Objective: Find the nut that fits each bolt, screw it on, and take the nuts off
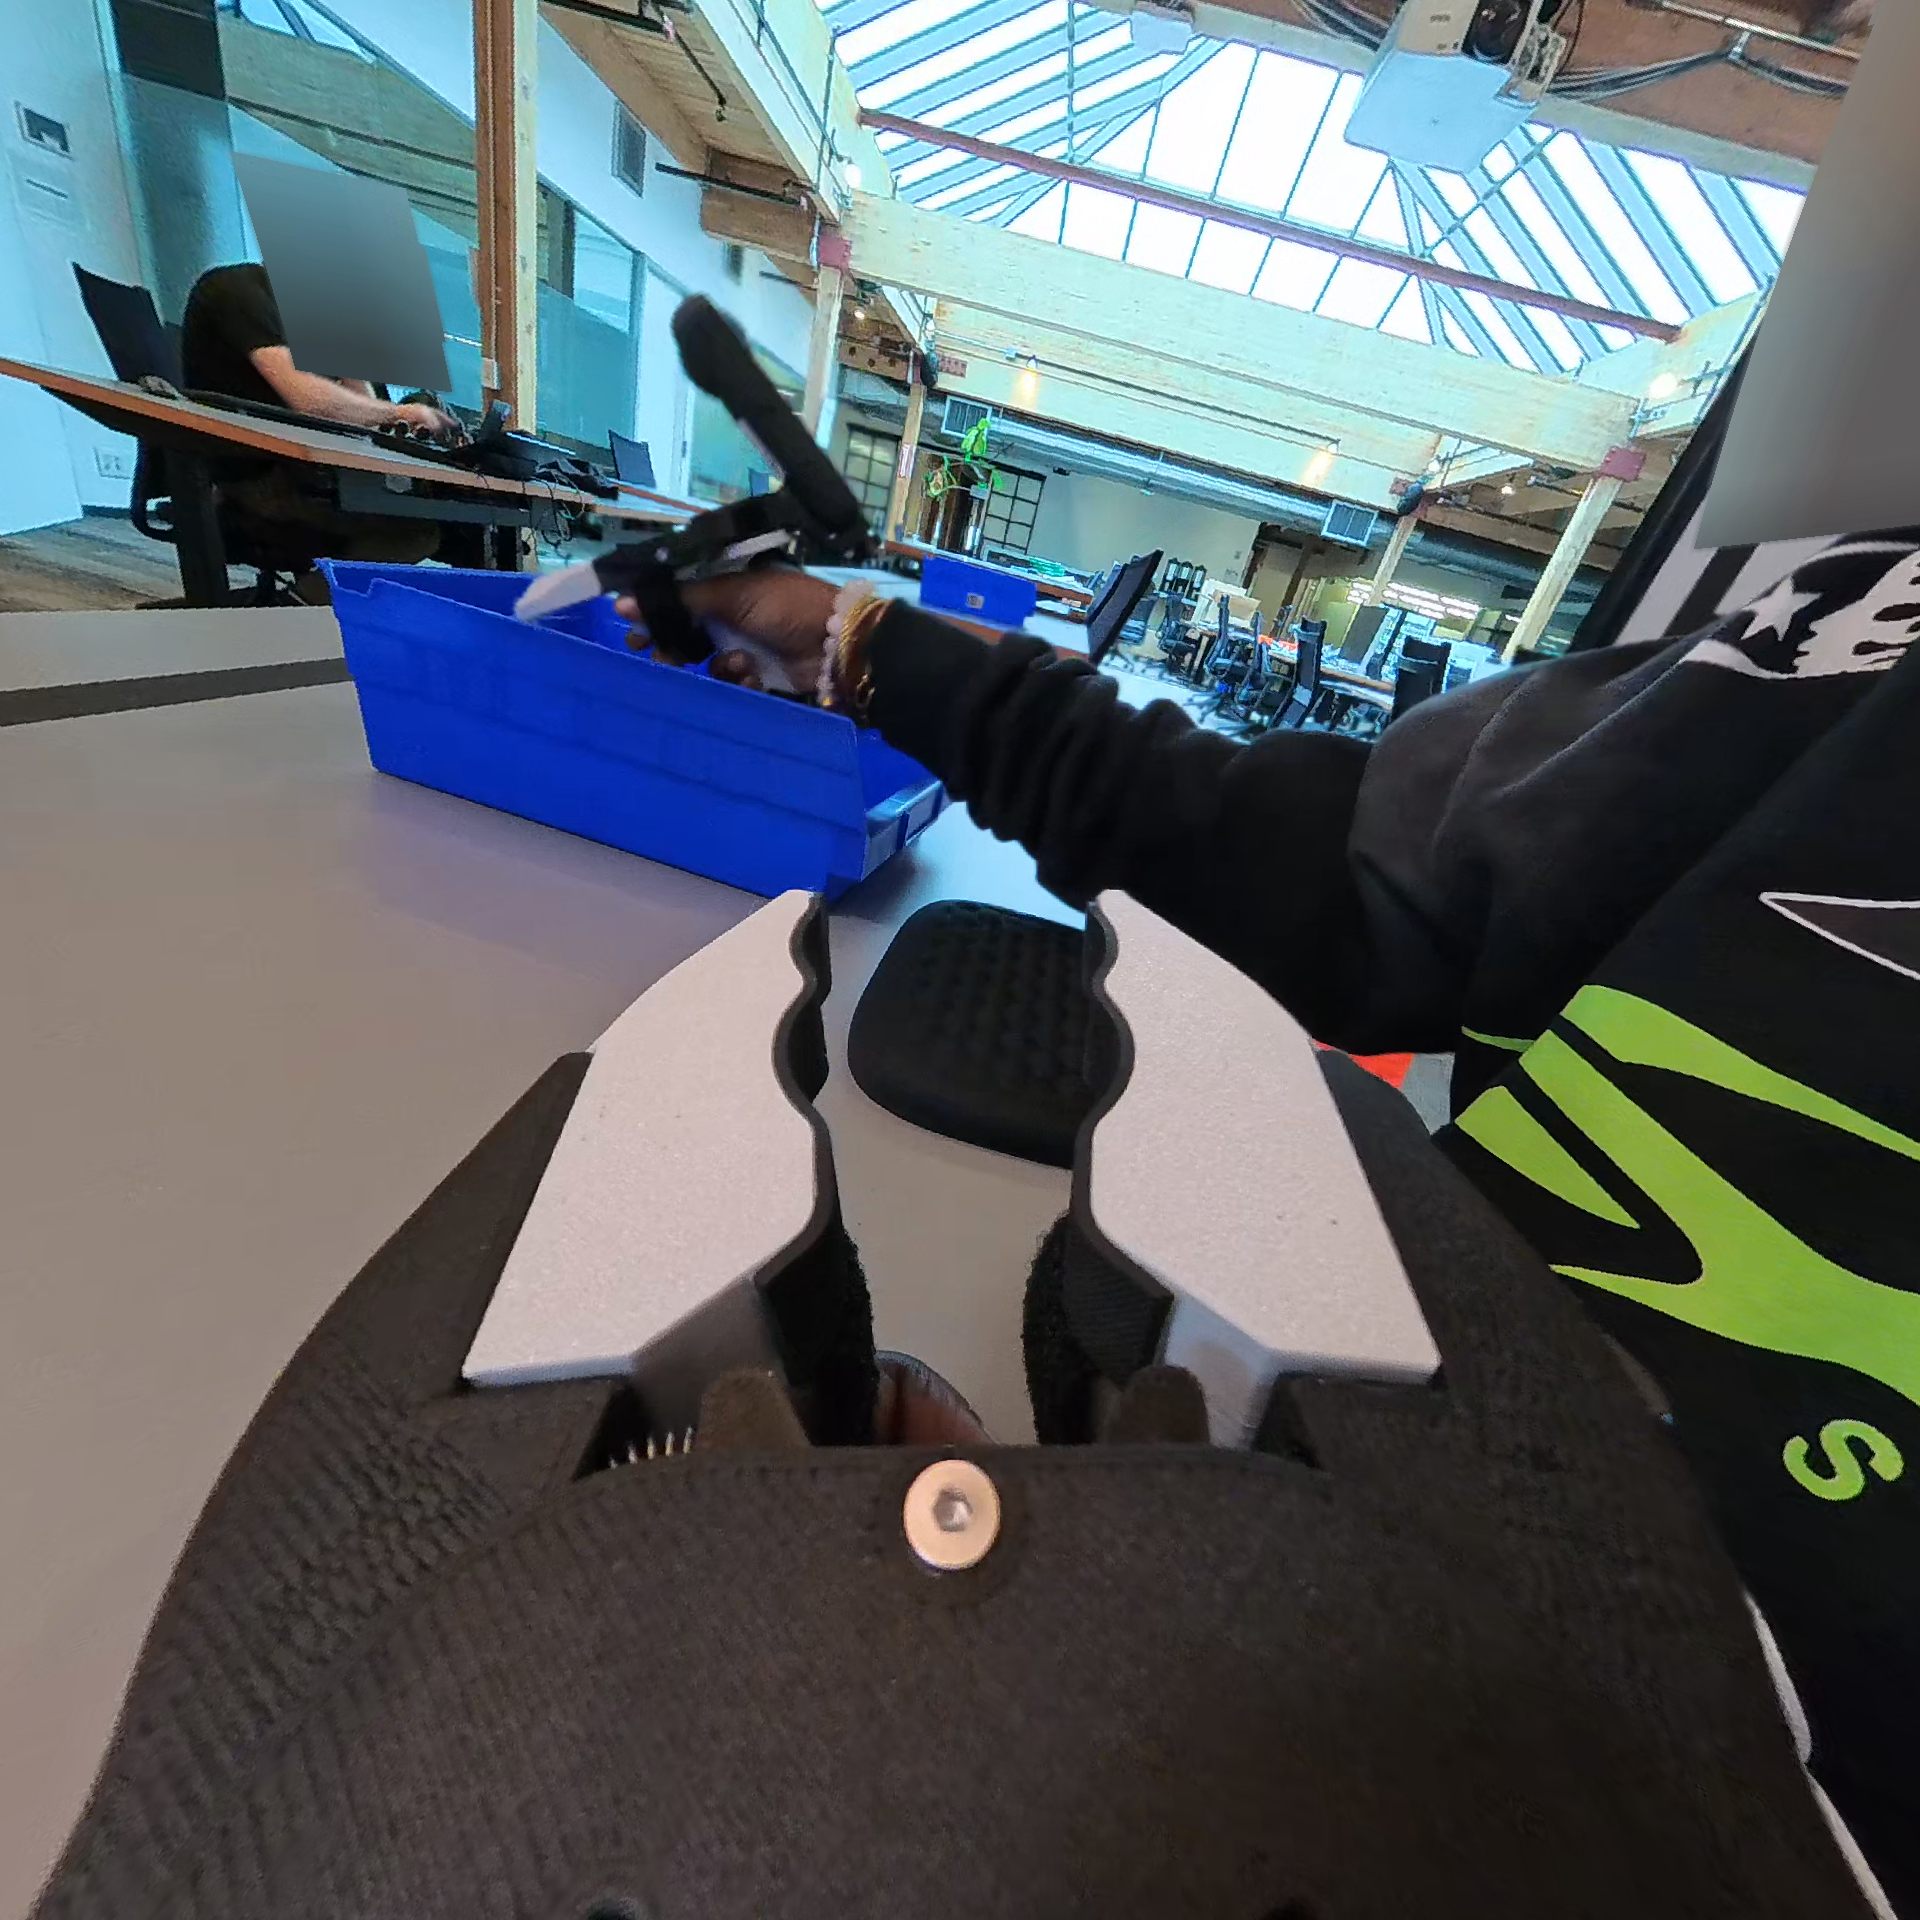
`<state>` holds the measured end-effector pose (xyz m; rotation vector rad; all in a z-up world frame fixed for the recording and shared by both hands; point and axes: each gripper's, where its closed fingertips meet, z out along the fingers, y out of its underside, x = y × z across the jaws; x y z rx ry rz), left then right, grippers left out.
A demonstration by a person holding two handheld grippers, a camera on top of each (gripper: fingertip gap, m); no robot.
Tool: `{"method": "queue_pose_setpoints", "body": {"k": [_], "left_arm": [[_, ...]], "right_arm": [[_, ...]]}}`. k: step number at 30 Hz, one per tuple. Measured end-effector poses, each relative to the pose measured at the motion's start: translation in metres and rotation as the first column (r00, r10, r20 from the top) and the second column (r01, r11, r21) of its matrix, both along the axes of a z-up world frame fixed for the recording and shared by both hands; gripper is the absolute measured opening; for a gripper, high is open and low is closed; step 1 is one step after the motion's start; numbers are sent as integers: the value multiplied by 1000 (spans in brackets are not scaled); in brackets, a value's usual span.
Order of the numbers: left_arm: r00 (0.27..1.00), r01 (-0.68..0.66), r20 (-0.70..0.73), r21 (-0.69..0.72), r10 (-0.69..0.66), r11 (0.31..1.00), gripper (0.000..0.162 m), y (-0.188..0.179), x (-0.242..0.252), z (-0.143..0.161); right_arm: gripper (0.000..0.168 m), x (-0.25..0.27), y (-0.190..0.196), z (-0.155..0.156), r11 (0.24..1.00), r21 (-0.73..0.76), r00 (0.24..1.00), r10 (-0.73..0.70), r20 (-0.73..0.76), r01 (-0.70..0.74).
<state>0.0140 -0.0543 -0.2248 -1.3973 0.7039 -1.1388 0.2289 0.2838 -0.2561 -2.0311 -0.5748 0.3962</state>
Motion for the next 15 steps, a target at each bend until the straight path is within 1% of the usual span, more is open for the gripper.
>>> {"method": "queue_pose_setpoints", "body": {"k": [3,5,15], "left_arm": [[1000,0,9,-6,0,1000,47,1,-1,1],[1000,0,10,-8,0,1000,47,1,-1,1],[1000,3,-4,4,-3,1000,47,-1,1,0]], "right_arm": [[10,8,16,-30,995,-84,998,-48,30,51],[10,10,20,-42,990,-122,997,-66,46,71],[11,19,22,-60,981,-153,989,-104,105,120]]}}
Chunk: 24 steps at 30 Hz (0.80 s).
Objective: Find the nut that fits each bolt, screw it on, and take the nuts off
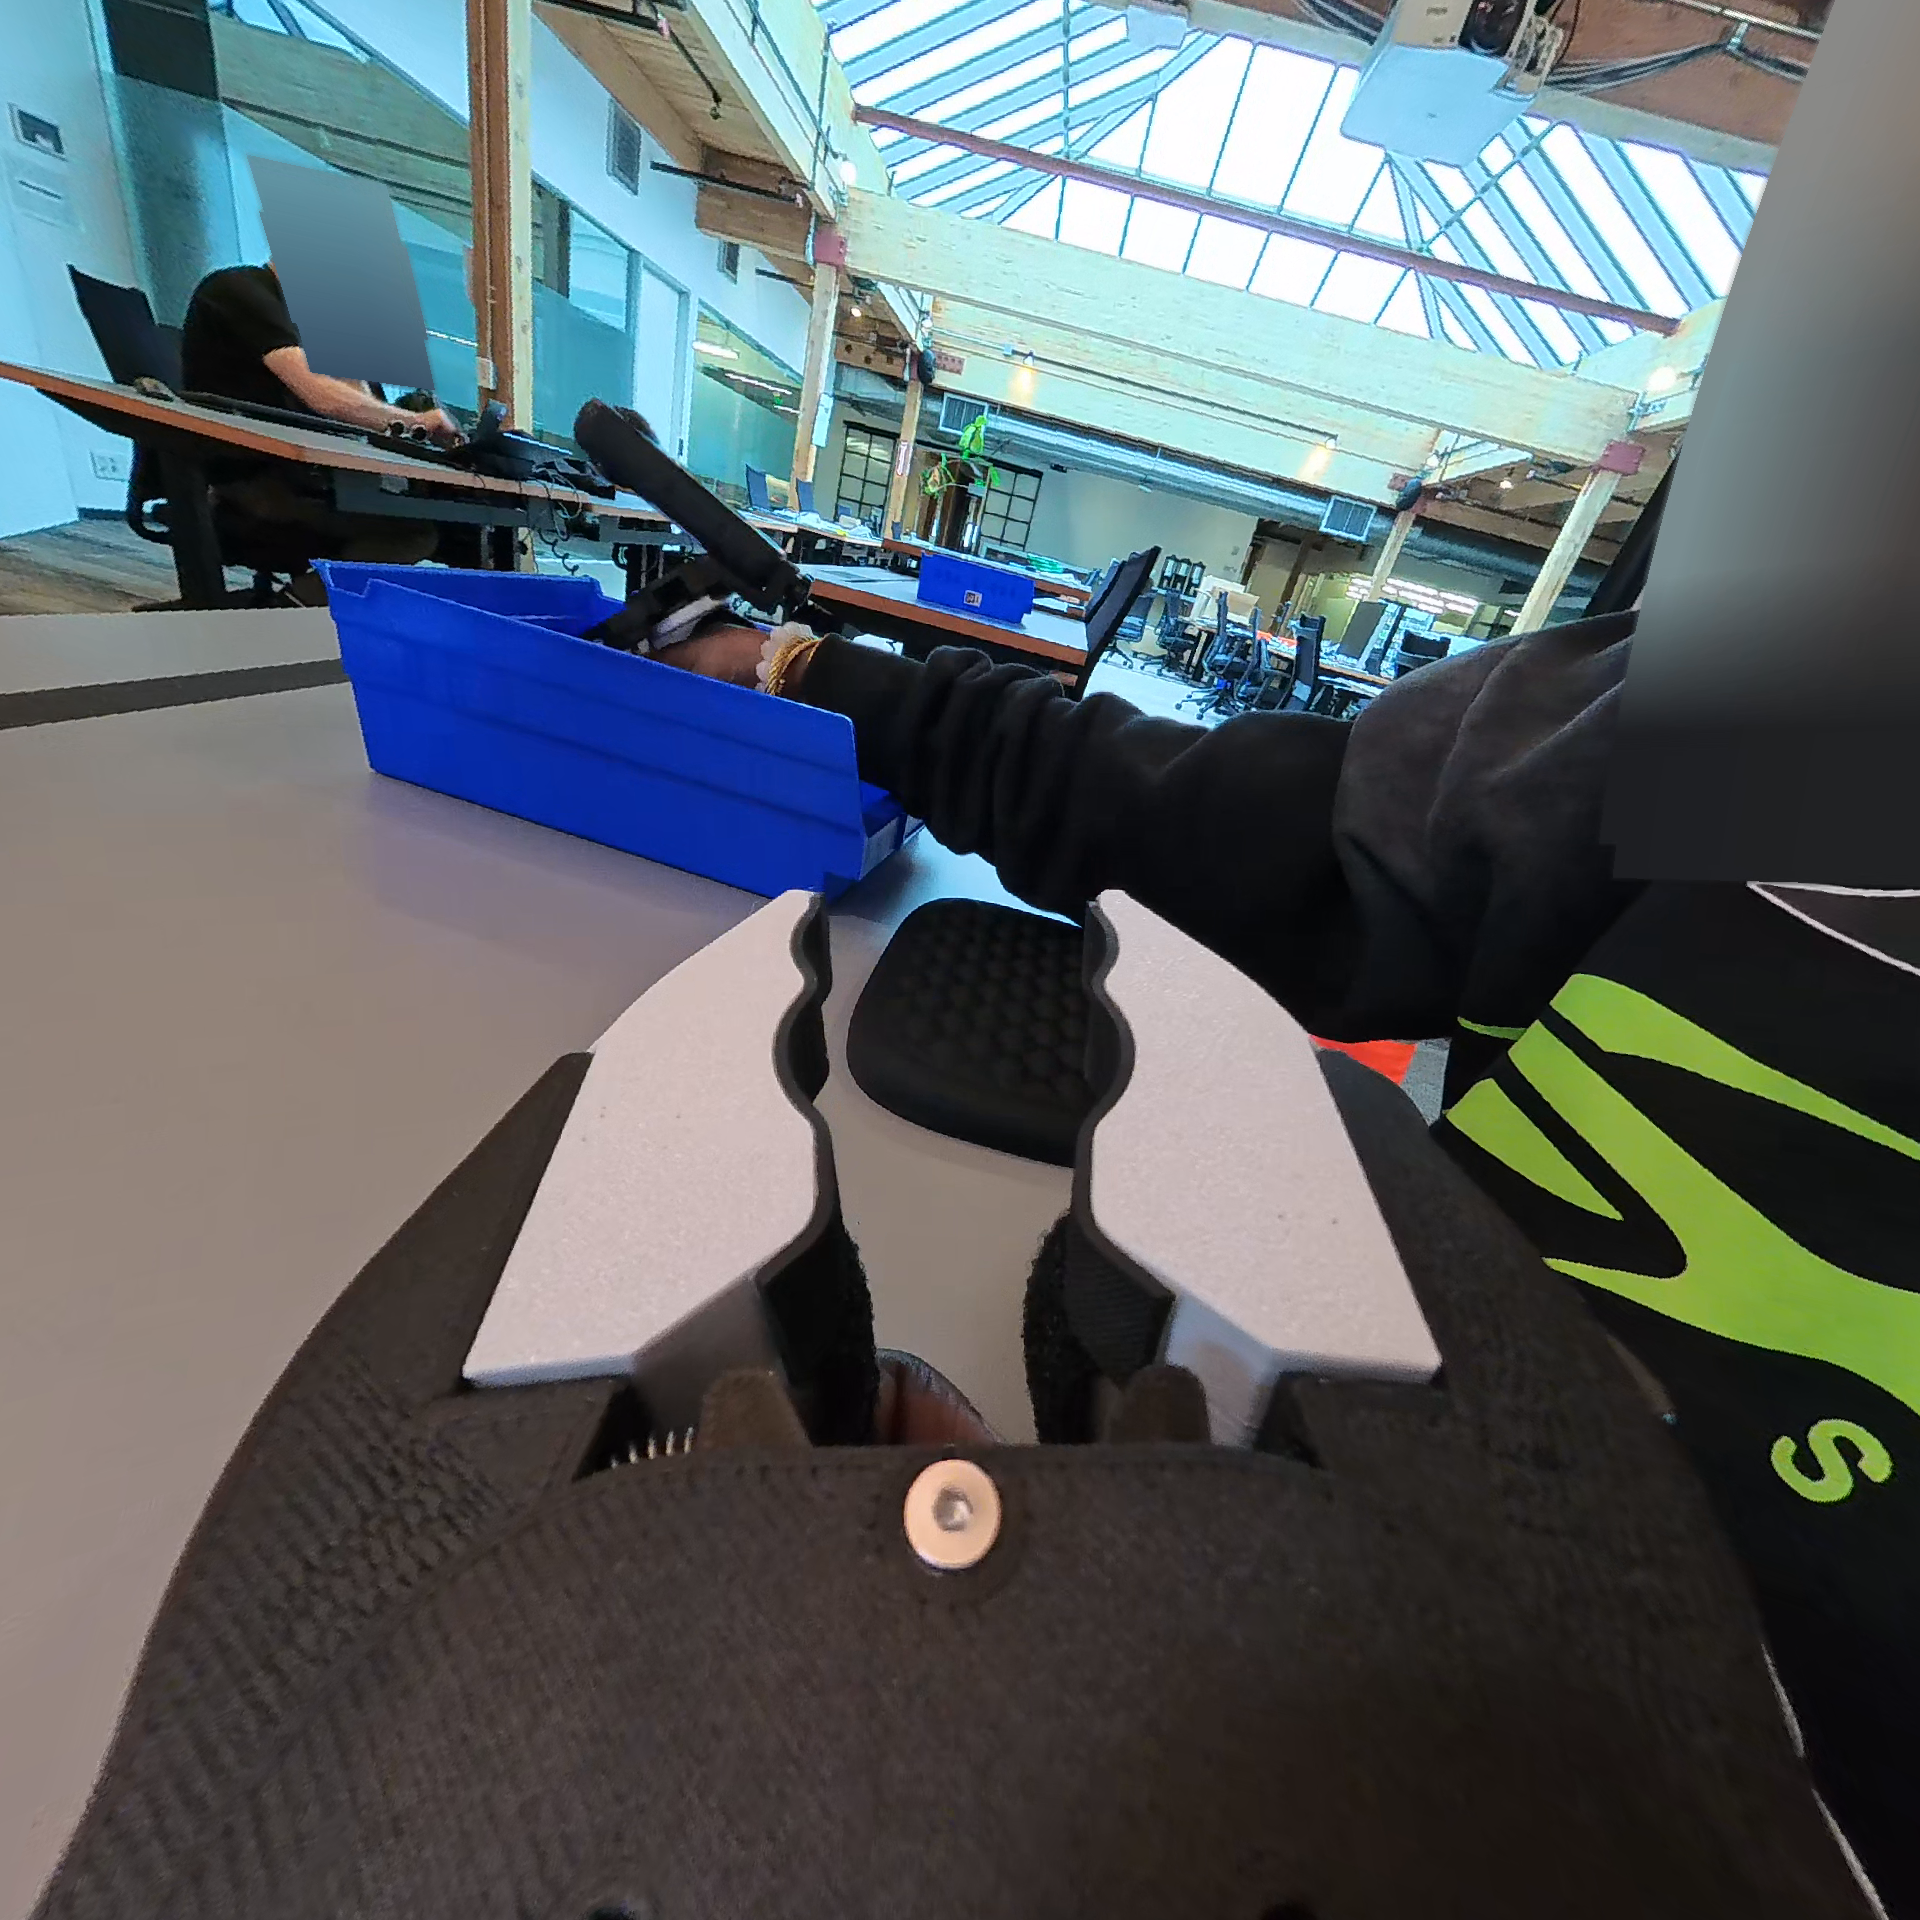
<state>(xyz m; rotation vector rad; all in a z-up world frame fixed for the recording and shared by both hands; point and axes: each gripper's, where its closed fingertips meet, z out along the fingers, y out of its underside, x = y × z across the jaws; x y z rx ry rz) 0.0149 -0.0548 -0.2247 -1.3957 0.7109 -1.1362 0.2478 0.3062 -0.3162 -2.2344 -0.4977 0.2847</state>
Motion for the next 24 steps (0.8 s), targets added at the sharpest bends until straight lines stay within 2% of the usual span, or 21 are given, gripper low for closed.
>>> {"method": "queue_pose_setpoints", "body": {"k": [4,6,9,11,14,16,20,24], "left_arm": [[1000,-3,0,3,3,1000,47,0,0,0],[1000,-6,1,2,6,1000,47,0,0,0],[1000,-14,1,2,14,1000,47,1,-1,1],[1000,-21,0,3,21,1000,47,2,-1,1],[999,-42,-6,15,42,999,47,3,-3,3],[998,-59,-12,26,59,998,47,4,-6,5],[994,-104,-33,44,106,994,47,3,-24,13],[974,-221,-35,59,224,973,47,7,-70,40]], "right_arm": [[24,0,-4,9,1000,11,1000,-5,-29,5],[32,2,-9,25,999,43,998,-30,-57,32],[42,3,-26,76,978,186,988,-62,-143,89],[46,-5,-49,119,944,316,979,-27,-204,92],[45,-29,-100,173,863,503,966,95,-241,41],[44,-56,-141,192,810,585,945,227,-235,-49],[41,-105,-216,187,729,643,869,454,-195,-237],[40,-130,-255,154,698,631,833,534,-146,-337]]}}
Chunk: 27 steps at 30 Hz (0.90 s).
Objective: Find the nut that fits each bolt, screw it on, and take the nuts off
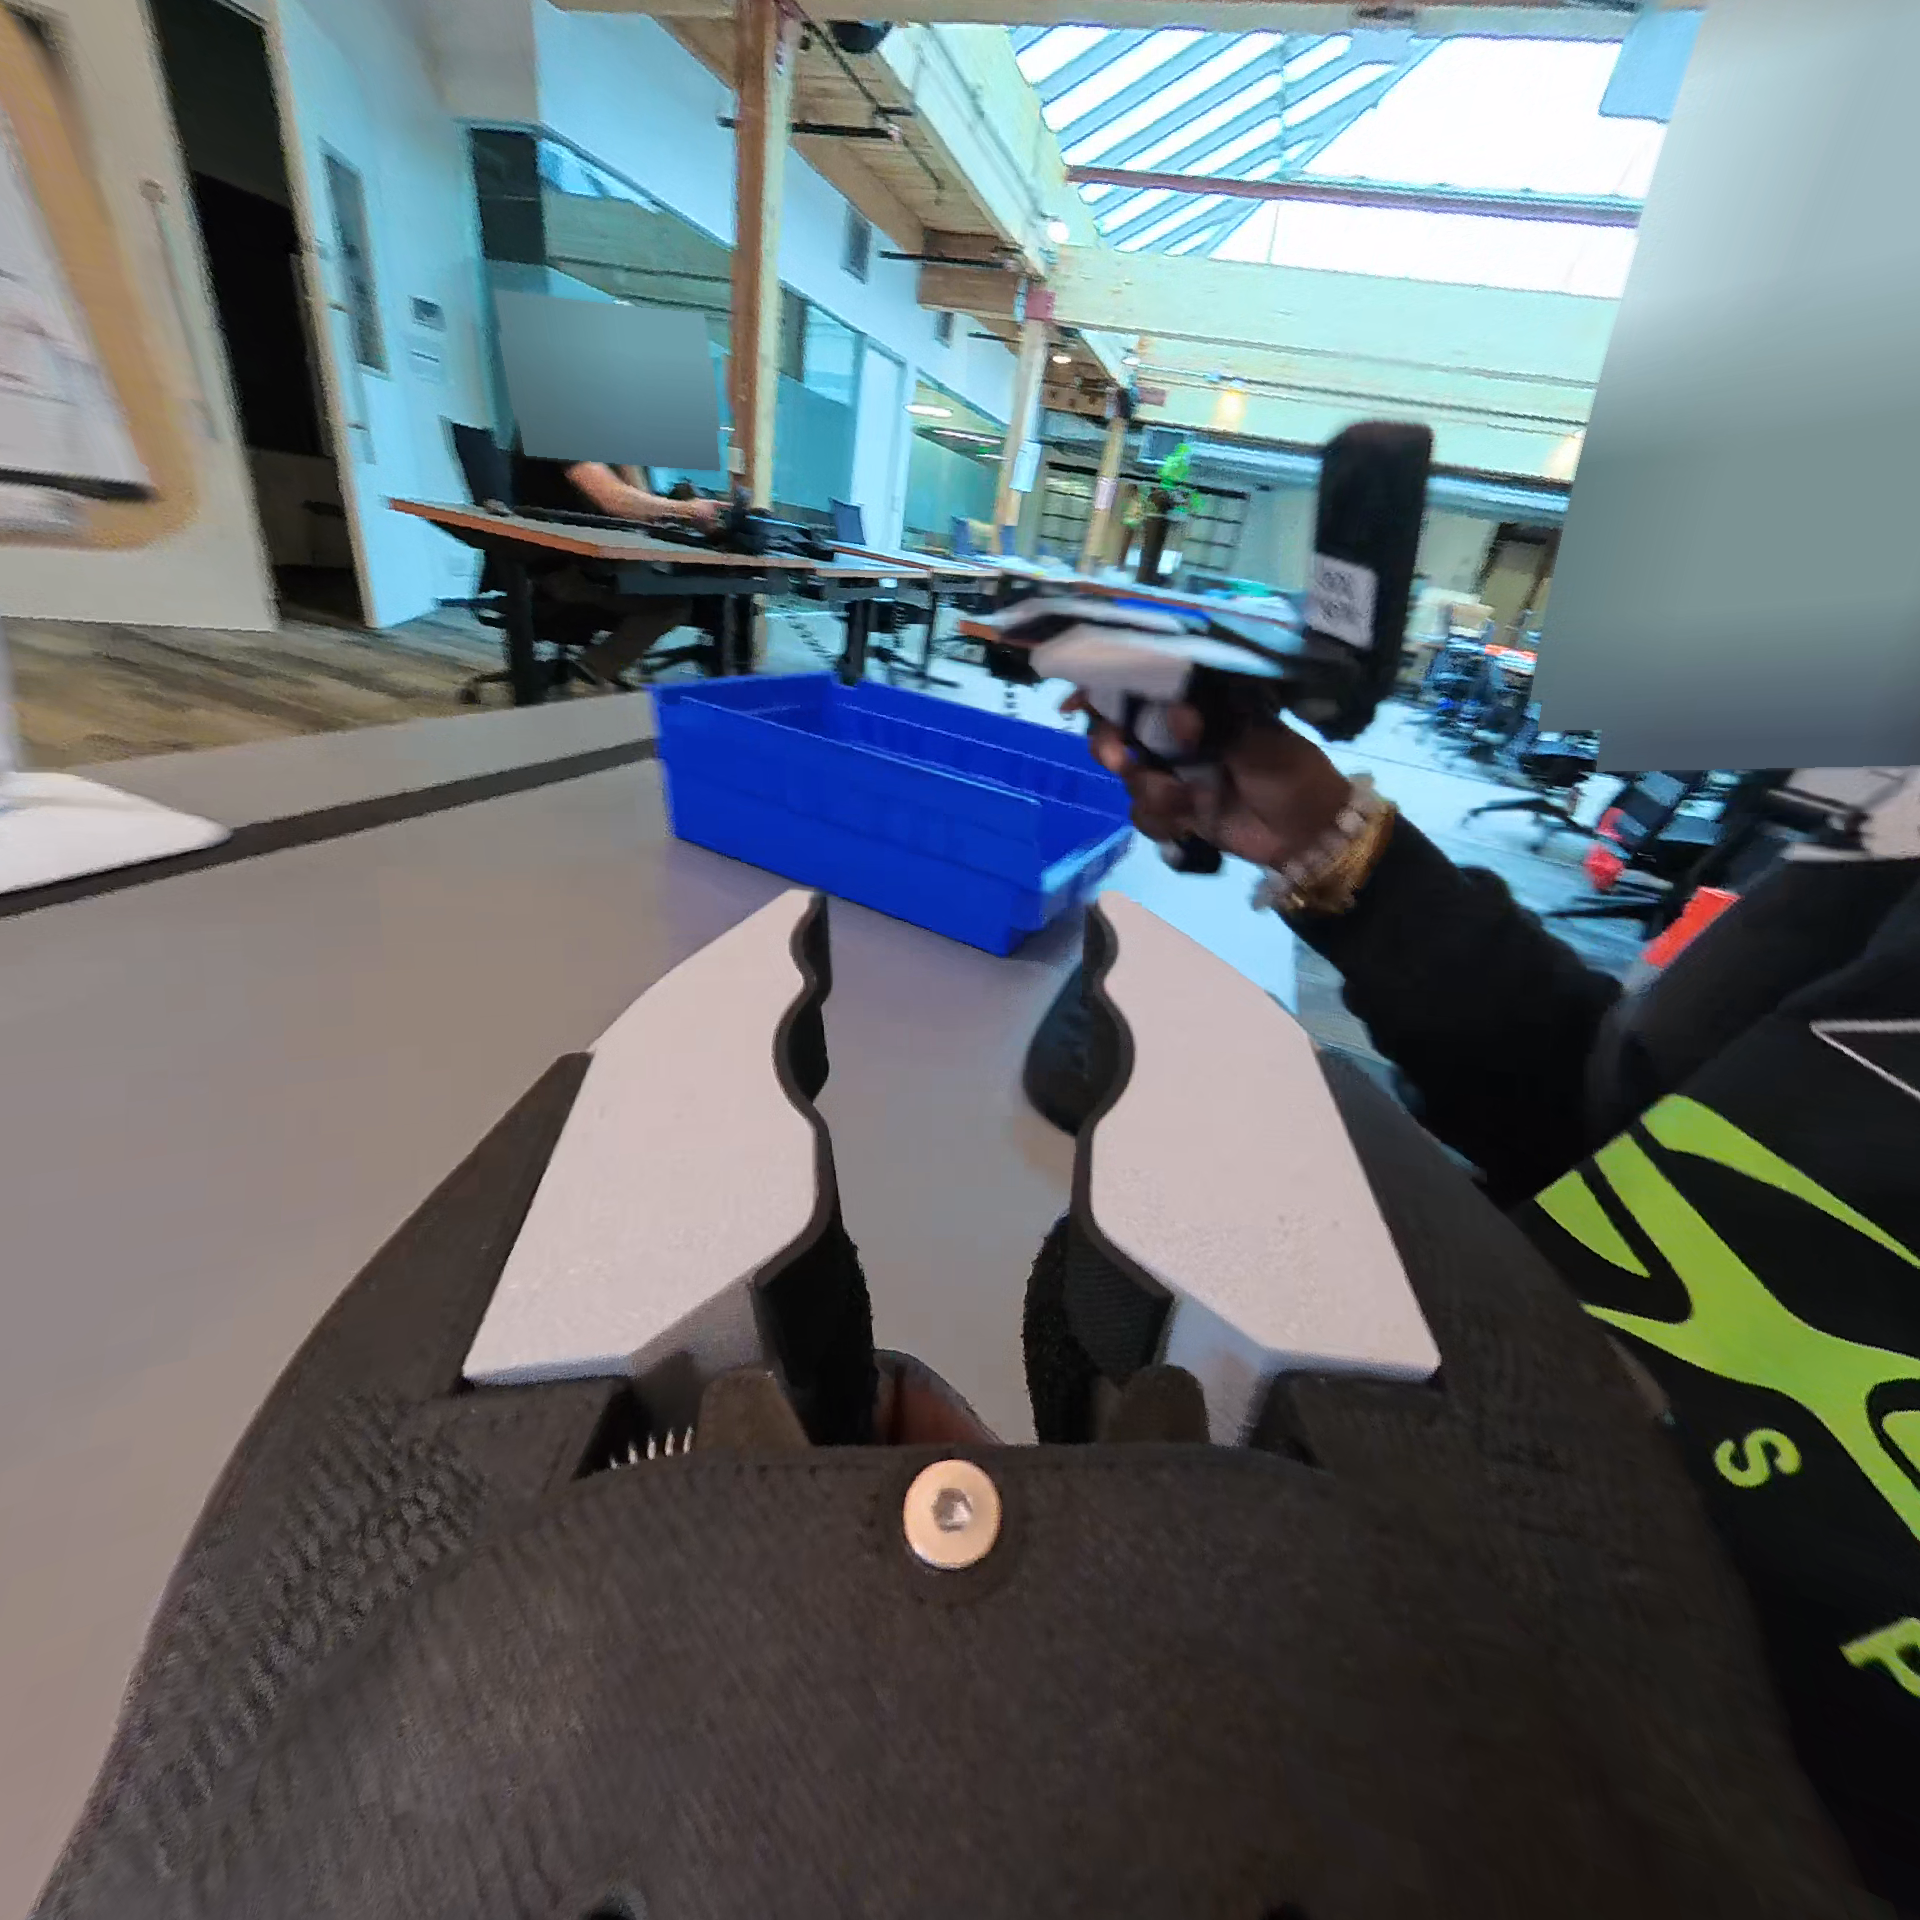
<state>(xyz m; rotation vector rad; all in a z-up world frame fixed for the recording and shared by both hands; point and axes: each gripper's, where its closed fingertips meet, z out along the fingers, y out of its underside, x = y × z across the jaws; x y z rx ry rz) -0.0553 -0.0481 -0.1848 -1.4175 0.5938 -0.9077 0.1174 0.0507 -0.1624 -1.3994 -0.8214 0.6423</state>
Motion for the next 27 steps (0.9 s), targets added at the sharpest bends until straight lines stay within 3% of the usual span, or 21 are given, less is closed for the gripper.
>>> {"method": "queue_pose_setpoints", "body": {"k": [3,6,11,15,21,27], "left_arm": [[984,-167,-57,21,168,986,47,12,-57,21],[918,-362,-175,6,357,932,47,32,-129,29],[671,-712,-408,-120,619,692,49,79,-270,13],[610,-789,-497,-317,617,526,45,103,-338,-19],[546,-837,-669,-419,504,352,35,123,-384,-79],[488,-871,-770,-399,411,287,29,135,-399,-108]], "right_arm": [[40,-8,-14,-28,1000,14,997,15,75,-16],[40,-9,-22,-46,999,-8,997,34,64,-33],[39,-8,-27,-62,996,-70,998,62,-11,-63],[40,-13,-27,-75,993,-90,996,83,22,-81],[39,-10,-25,-74,989,-115,996,87,-26,-90],[39,-10,-24,-75,988,-123,996,85,-31,-88]]}}
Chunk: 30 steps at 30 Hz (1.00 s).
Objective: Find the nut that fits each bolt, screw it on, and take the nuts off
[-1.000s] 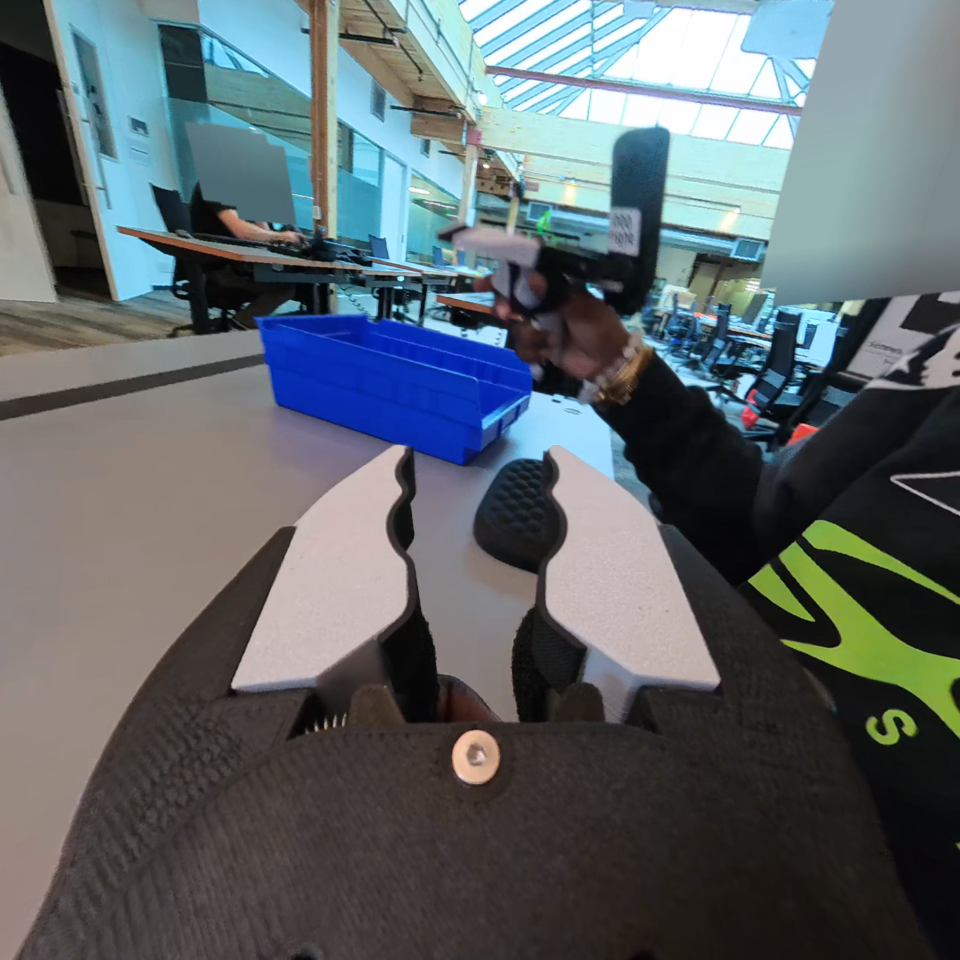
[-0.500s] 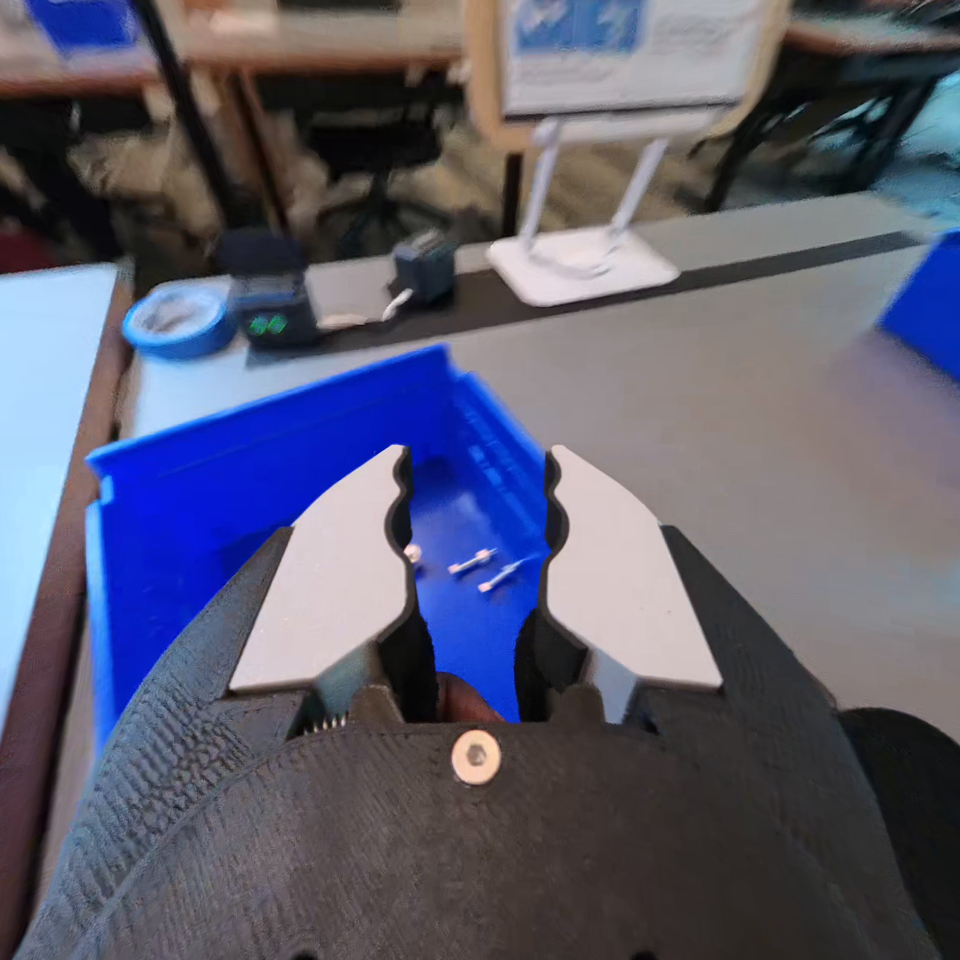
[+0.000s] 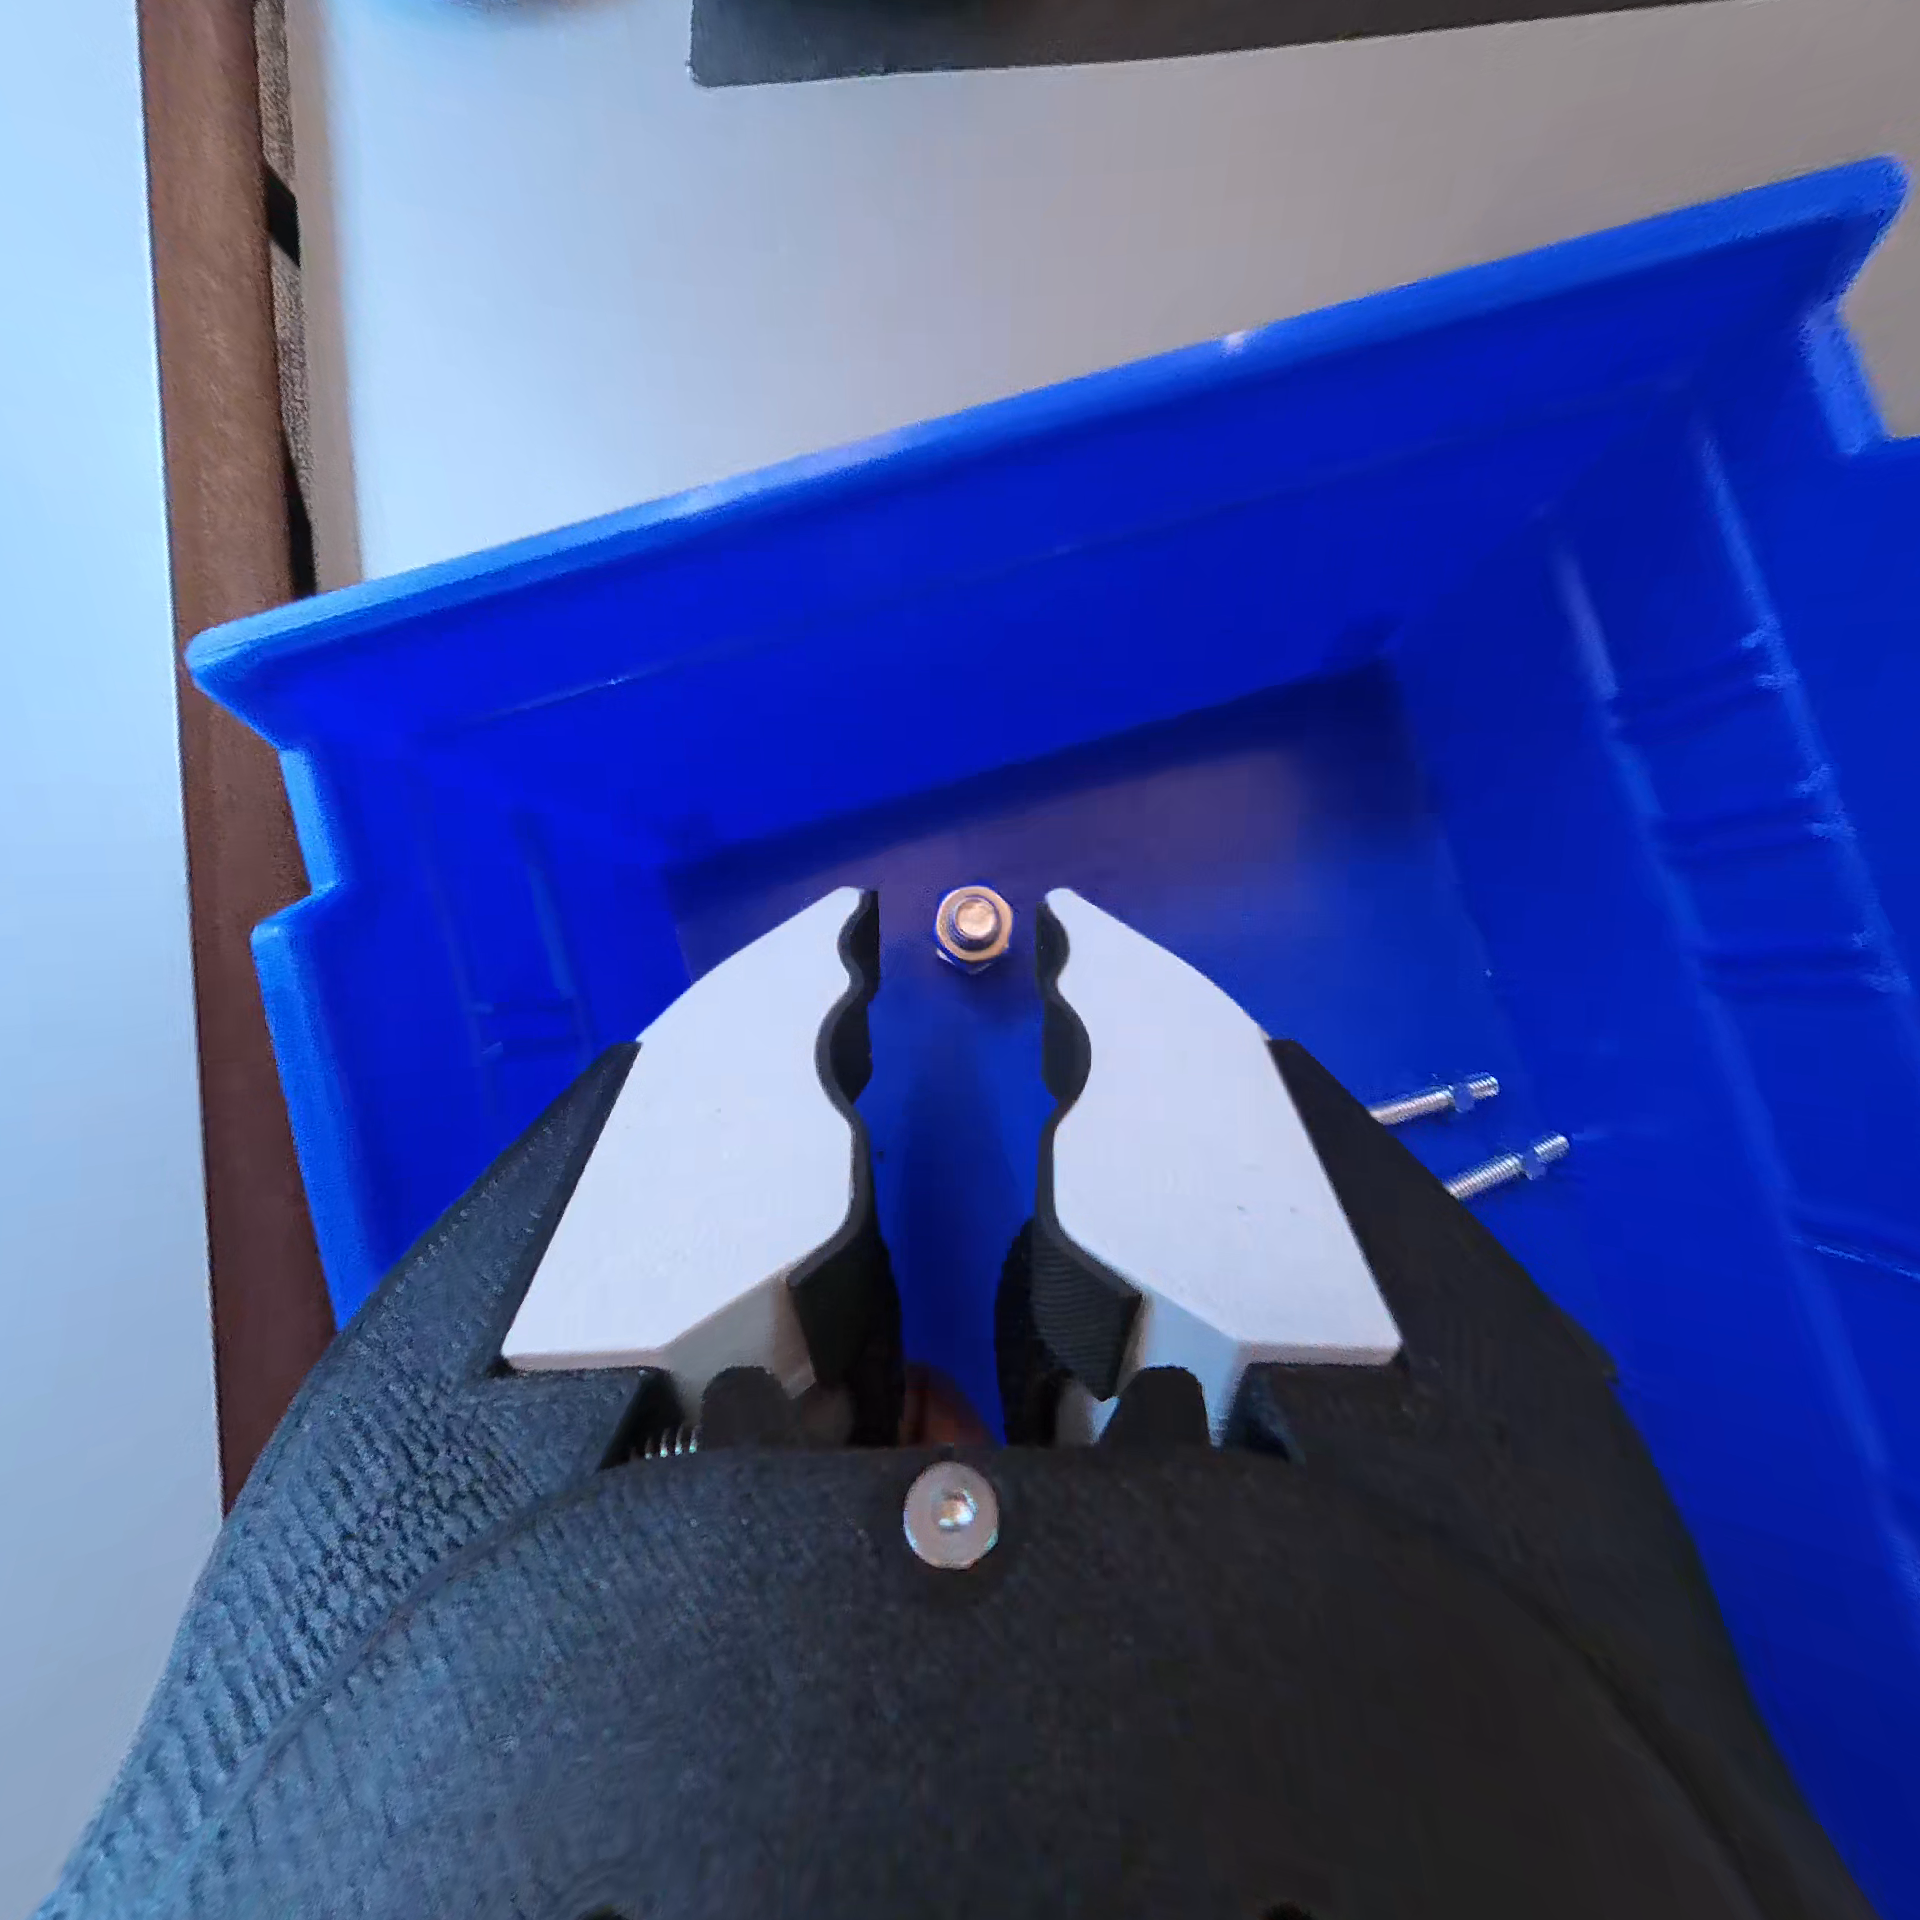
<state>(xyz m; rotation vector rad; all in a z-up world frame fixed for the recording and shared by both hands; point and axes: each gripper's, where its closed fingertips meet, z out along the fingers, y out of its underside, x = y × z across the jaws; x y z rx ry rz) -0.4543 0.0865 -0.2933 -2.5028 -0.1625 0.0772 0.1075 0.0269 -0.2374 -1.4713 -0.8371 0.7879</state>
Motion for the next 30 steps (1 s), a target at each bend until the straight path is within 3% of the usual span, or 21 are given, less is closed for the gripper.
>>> {"method": "queue_pose_setpoints", "body": {"k": [12,16,20,25,30], "left_arm": [[1000,8,-21,-89,-10,996,26,2,-4,-18],[1000,24,-8,-77,-25,997,10,5,-2,-17],[999,46,-19,-93,-48,995,9,1,0,-16],[996,75,-34,-58,-77,996,9,-2,5,2],[982,172,-75,-18,-173,985,8,-6,30,39]], "right_arm": [[39,1,3,0,1000,-15,1000,-7,-10,7],[40,1,3,-1,1000,-14,1000,-8,-1,8],[40,0,3,-2,1000,-17,1000,-7,3,7],[40,1,3,-2,1000,-18,1000,-9,-2,9],[40,0,3,-3,1000,-17,1000,-9,5,10]]}}
